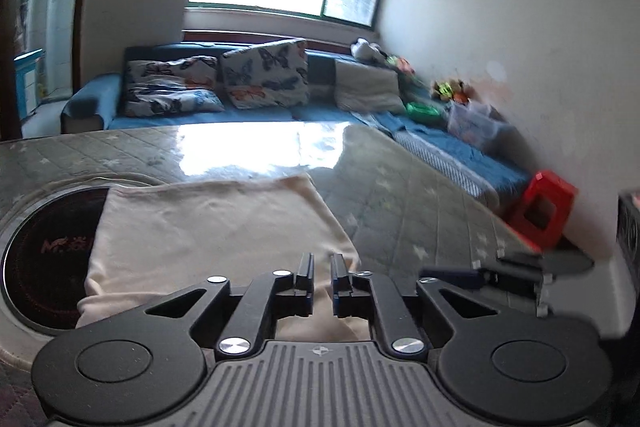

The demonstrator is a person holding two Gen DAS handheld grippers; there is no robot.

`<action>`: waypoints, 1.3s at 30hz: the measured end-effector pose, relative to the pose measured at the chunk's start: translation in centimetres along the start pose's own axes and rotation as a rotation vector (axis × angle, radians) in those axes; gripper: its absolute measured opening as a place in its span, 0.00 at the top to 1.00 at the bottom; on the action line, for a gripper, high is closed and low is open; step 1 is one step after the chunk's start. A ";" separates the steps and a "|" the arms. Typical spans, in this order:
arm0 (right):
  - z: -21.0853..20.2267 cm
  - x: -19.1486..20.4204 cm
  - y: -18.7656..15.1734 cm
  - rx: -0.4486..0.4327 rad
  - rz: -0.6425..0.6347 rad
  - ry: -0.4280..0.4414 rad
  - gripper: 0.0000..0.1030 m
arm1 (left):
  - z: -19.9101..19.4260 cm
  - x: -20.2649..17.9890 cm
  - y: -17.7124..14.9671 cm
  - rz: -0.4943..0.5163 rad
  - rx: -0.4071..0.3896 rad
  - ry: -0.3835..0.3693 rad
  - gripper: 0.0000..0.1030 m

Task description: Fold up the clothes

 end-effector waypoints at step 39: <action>5.5 2.3 1.4 0.109 -0.009 -0.002 0.97 | -5.1 15.6 -5.9 -0.072 0.057 0.298 0.62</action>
Point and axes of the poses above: each gripper's, at about its wrist camera, not at the fingertips, and z roughly the way its jaws point, x to its left, y to its top, the point moved 9 cm from there along z, roughly the way its jaws point, and after that the axes turned 5 degrees about -z, right-handed, at the moved point
